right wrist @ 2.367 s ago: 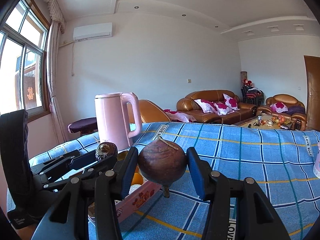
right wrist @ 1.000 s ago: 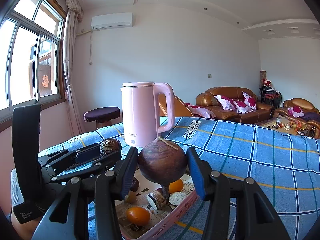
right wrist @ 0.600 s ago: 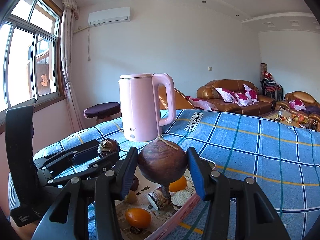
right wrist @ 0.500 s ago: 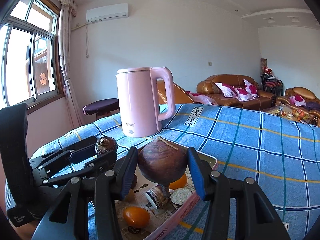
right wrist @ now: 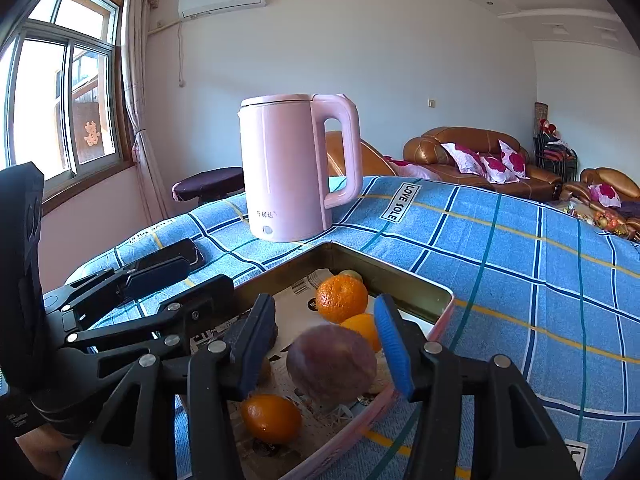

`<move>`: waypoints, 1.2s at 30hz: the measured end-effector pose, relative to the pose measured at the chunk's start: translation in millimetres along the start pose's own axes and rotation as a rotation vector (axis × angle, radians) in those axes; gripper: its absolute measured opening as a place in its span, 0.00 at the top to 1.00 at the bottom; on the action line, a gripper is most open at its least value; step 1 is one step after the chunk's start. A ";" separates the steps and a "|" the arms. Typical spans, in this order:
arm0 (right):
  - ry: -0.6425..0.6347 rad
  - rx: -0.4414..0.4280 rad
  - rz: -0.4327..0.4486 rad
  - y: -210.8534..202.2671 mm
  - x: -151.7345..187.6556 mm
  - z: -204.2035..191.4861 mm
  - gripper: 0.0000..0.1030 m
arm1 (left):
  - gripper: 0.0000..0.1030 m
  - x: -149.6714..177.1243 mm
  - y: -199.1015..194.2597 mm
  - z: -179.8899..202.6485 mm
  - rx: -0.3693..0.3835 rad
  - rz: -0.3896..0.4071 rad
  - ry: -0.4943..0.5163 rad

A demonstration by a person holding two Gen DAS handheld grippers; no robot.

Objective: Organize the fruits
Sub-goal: 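Open the left gripper releasing the mangosteen while the right releases the passion fruit into the tin, then withdraw both open grippers from above the tin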

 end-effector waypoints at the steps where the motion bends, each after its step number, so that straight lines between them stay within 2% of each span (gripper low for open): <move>1: 0.005 0.002 0.008 -4.4 -0.2 1.8 0.40 | 0.30 -1.2 -3.5 -0.5 0.001 0.010 -0.003; 3: 0.021 0.011 0.023 -13.2 -0.6 6.5 0.35 | 0.21 -3.7 -10.8 -0.4 0.007 0.031 -0.013; 6: 0.041 0.035 0.047 -27.5 -1.0 13.4 0.33 | 0.16 -7.2 -20.4 4.6 0.011 0.057 0.000; 12: 0.040 0.076 0.079 -53.2 -2.6 18.4 0.31 | 0.15 -11.3 -31.8 12.7 0.027 0.075 0.002; 15: 0.041 0.093 0.094 -62.8 -3.0 20.5 0.28 | 0.09 -12.4 -37.2 14.6 0.024 0.086 0.000; 25: 0.055 0.121 0.122 -86.0 -1.5 25.8 0.27 | 0.09 -12.4 -46.4 22.3 0.023 0.099 0.016; 36: 0.065 0.131 0.130 -90.1 -0.3 29.6 0.26 | 0.09 -11.5 -47.2 24.5 0.020 0.098 0.020</move>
Point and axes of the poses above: each gripper's, at about its wrist camera, not at the fingertips, and y roughly the way its jaws point, z to its right, x to its underside, the point moved 8 cm from there along y, roughly the way its jaws point, and after that the axes turned 7 degrees about -z, right-handed, at the moved point
